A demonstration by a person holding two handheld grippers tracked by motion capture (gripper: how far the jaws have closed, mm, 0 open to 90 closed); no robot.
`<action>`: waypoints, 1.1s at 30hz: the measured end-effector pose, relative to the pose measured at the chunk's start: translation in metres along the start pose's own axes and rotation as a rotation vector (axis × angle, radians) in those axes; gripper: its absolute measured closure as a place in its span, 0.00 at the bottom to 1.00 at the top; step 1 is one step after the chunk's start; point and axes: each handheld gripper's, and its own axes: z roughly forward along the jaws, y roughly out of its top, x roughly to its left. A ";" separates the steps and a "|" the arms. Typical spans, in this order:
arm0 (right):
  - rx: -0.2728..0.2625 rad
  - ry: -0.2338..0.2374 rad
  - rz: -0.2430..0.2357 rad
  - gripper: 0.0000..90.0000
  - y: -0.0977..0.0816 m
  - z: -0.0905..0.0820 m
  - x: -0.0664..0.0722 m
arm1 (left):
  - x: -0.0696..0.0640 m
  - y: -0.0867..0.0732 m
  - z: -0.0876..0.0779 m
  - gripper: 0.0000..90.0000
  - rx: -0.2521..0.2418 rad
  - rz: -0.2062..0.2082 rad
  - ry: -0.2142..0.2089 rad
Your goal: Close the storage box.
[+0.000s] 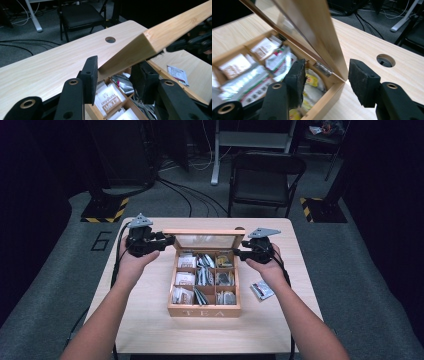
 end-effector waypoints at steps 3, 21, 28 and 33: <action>-0.013 0.002 0.007 0.53 0.001 -0.013 0.008 | -0.004 -0.007 -0.002 0.64 -0.004 -0.007 0.000; -0.027 0.035 -0.048 0.53 -0.004 -0.052 0.041 | -0.018 -0.036 -0.013 0.64 0.021 0.009 -0.014; -0.049 0.055 -0.049 0.53 -0.003 -0.063 0.046 | -0.021 -0.044 -0.015 0.64 0.033 0.011 -0.021; -0.062 0.066 -0.067 0.54 -0.002 -0.068 0.050 | -0.023 -0.051 -0.016 0.64 0.037 0.011 -0.026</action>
